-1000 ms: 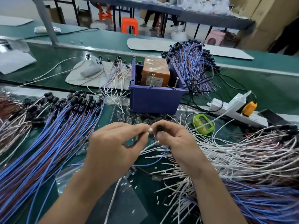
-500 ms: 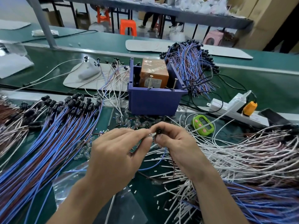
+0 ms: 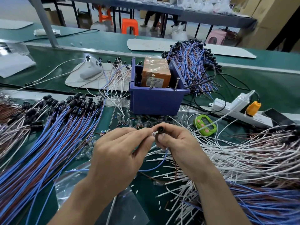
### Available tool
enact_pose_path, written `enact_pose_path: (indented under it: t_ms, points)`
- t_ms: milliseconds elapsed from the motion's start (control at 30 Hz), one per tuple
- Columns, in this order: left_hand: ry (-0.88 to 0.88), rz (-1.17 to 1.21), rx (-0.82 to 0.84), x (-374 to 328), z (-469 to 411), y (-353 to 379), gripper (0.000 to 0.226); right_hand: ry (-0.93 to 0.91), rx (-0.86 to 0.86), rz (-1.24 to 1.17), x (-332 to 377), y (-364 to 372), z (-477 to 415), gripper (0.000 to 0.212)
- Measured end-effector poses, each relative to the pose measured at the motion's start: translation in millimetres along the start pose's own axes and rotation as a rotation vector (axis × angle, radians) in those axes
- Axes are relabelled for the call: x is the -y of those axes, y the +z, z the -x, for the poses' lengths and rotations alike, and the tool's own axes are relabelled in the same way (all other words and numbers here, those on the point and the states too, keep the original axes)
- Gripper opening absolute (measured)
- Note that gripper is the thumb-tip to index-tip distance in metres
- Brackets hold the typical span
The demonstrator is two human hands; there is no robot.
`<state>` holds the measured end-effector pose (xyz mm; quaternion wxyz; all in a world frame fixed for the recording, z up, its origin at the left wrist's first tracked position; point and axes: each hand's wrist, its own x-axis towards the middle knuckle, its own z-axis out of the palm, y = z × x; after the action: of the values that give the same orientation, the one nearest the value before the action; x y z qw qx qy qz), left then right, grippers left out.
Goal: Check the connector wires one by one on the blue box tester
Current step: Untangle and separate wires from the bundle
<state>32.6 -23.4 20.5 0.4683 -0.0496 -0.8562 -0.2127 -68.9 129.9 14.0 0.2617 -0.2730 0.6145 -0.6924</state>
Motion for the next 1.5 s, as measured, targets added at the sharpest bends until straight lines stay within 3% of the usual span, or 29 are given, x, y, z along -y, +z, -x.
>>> enact_pose_path:
  t_ms: [367,1033,1333,1500]
  points:
    - [0.02,0.002,-0.036,0.1,1.6,1.0,0.016,-0.035,0.061,-0.186,5.9,-6.1,4.1,0.019]
    - [0.03,0.039,-0.011,-3.8,1.4,1.0,0.012,0.022,-0.041,-0.069,4.0,-2.9,4.3,0.024]
    - [0.071,0.017,0.07,-3.1,0.7,-0.9,0.011,-0.022,-0.09,0.191,-0.2,3.4,1.2,0.032]
    - [0.035,0.068,0.104,-0.9,-1.7,-3.5,0.011,-0.025,-0.074,0.141,1.5,2.2,1.8,0.029]
